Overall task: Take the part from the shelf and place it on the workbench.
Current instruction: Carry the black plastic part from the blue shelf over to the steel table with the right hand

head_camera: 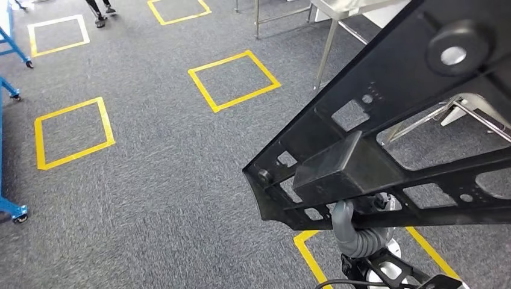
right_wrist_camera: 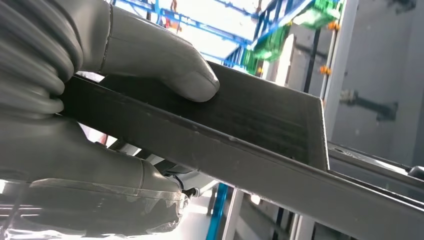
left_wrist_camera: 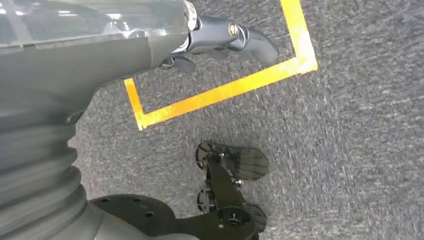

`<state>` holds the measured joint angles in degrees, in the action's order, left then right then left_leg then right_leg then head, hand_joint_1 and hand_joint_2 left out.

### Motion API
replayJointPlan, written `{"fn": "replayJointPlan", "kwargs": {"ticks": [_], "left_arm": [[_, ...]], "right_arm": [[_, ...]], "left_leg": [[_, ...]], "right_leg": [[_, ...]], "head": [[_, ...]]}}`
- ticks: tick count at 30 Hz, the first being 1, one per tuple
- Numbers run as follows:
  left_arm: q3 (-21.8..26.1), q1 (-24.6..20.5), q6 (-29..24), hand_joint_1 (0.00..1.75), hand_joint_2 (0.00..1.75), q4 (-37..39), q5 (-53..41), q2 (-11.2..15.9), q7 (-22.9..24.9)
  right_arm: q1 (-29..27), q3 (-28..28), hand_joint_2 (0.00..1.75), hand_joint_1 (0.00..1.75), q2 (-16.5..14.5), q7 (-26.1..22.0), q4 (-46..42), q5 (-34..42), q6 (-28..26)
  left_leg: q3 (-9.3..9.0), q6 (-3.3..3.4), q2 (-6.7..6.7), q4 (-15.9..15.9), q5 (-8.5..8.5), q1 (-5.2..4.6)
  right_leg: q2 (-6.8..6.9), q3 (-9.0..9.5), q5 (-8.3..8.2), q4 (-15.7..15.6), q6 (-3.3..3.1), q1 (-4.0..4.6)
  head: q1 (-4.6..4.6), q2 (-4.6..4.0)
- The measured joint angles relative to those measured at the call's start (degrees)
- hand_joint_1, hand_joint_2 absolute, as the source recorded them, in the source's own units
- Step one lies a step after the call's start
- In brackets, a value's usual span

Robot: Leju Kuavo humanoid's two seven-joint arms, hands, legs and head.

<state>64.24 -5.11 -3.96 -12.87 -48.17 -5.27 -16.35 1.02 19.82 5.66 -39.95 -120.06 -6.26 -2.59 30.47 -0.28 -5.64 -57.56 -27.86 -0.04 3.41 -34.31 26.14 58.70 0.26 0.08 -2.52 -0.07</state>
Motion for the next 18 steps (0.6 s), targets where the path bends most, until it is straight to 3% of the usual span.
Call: {"fn": "replayJointPlan", "kwargs": {"ticks": [1, 3, 4, 6, 7, 8, 9, 10, 11, 13, 14, 16, 18], "left_arm": [[0.0, -0.1, 0.0, 0.00, 1.75, 0.0, 0.0, 0.0, 0.0], [0.0, -0.2, 0.0, 0.00, 1.75, 0.0, -0.1, 0.0, 0.0], [0.0, -0.2, 0.0, 0.00, 1.75, 0.0, -0.1, 0.0, 0.0], [0.0, 0.0, -0.1, 0.00, 1.75, 0.0, -0.1, -0.1, 0.1], [0.0, 0.1, -0.1, 0.00, 1.75, 0.0, -0.1, -0.1, 0.1], [0.0, 0.2, -0.1, 0.00, 1.75, 0.0, -0.1, -0.1, 0.2], [0.0, 0.3, -0.1, 0.00, 1.75, 0.0, -0.1, -0.1, 0.2], [0.0, 0.2, -0.1, 0.00, 1.75, 0.0, -0.1, -0.1, 0.2], [0.0, 0.2, -0.1, 0.00, 1.75, 0.0, -0.1, 0.0, 0.2], [0.1, 0.2, -0.1, 0.00, 1.75, 0.0, -0.1, 0.1, 0.2], [0.1, 0.2, -0.2, 0.00, 1.75, 0.0, -0.1, 0.1, 0.2], [0.2, 0.1, -0.2, 0.00, 1.75, 0.0, 0.0, 0.2, 0.2], [0.3, -0.1, -0.3, 0.00, 1.75, 0.0, 0.2, 0.3, -0.1]], "right_arm": [[0.0, -0.1, 1.75, 1.75, -0.1, 0.0, -0.1, -0.1, 0.1], [-0.1, -0.3, 1.75, 1.75, -0.6, 0.0, -0.4, -0.3, 0.1], [-0.1, -0.4, 1.75, 1.75, -0.8, 0.0, -0.5, -0.5, 0.1], [-0.1, -0.4, 1.75, 1.75, -1.3, 0.0, -0.7, -0.8, -0.2], [-0.2, -0.4, 1.75, 1.75, -1.5, 0.0, -0.7, -1.0, -0.3], [-0.3, -0.4, 1.75, 1.75, -1.5, 0.0, -0.7, -1.0, -0.5], [-0.3, -0.4, 1.75, 1.75, -1.5, 0.0, -0.7, -1.0, -0.6], [-0.4, -0.4, 1.75, 1.75, -1.5, 0.0, -0.7, -1.0, -0.7], [-0.4, -0.4, 1.75, 1.75, -1.5, 0.0, -0.7, -1.0, -0.9], [-0.5, -0.4, 1.75, 1.75, -1.5, 0.0, -0.9, -1.0, -1.4], [-0.5, -0.3, 1.75, 1.75, -1.5, 0.0, -1.0, -0.9, -1.6], [-0.7, -0.3, 1.75, 1.75, -1.5, 0.0, -1.1, -0.9, -2.3], [-0.9, -0.1, 1.75, 1.75, -1.3, 0.0, -1.5, -1.2, -3.5]], "left_leg": [[-0.14, -0.32, -0.38, 0.0, -0.14, 0.05], [0.12, -0.93, 0.84, -1.3, -1.34, 0.30], [1.02, -1.16, 2.13, -3.5, -2.76, 0.43], [4.48, -1.36, 4.33, -10.9, -6.43, 0.57], [6.25, -1.40, 4.73, -14.4, -7.59, 0.59], [7.35, -1.40, 4.92, -16.2, -7.67, 0.60], [7.43, -1.34, 5.05, -15.9, -6.59, 0.60], [6.49, -1.21, 5.28, -13.3, -4.60, 0.62], [4.87, -1.03, 6.16, -9.4, -2.28, 0.65], [2.05, -0.66, 8.36, -2.6, 0.30, 0.75], [1.40, -0.48, 9.11, -1.0, 0.57, 0.72], [1.11, -0.02, 8.63, -0.5, 0.49, 0.64], [0.85, 0.73, 7.47, 0.1, 0.94, 0.82]], "right_leg": [[-0.68, 0.03, -0.09, -0.1, -0.36, -0.06], [-1.85, 0.25, -0.33, -0.6, -1.08, -0.26], [-2.40, 0.38, -0.45, -0.8, -1.45, -0.41], [-3.63, 0.36, -0.48, -0.8, -1.86, -0.32], [-4.38, 0.35, -0.49, -0.7, -1.95, -0.26], [-5.17, 0.34, -0.48, -0.6, -1.97, -0.22], [-5.96, 0.36, -0.47, -0.6, -1.95, -0.21], [-6.72, 0.41, -0.45, -0.5, -1.91, -0.22], [-7.43, 0.42, -0.40, -0.4, -1.82, -0.28], [-8.75, 0.20, -0.34, 0.0, -1.35, -0.28], [-9.30, 0.02, -0.37, 0.0, -1.01, -0.34], [-10.33, -0.26, -0.63, -0.1, -0.23, -0.46], [-9.29, -0.76, -0.01, 0.7, 0.35, -0.39]], "head": [[0.00, 0.01], [-0.01, 0.01], [-0.01, 0.01], [-0.01, 0.00], [-0.01, 0.00], [-0.01, 0.00], [-0.01, 0.00], [-0.01, 0.00], [-0.01, 0.00], [0.00, 0.00], [-0.01, 0.00], [-0.01, 0.00], [0.01, 0.00]]}}
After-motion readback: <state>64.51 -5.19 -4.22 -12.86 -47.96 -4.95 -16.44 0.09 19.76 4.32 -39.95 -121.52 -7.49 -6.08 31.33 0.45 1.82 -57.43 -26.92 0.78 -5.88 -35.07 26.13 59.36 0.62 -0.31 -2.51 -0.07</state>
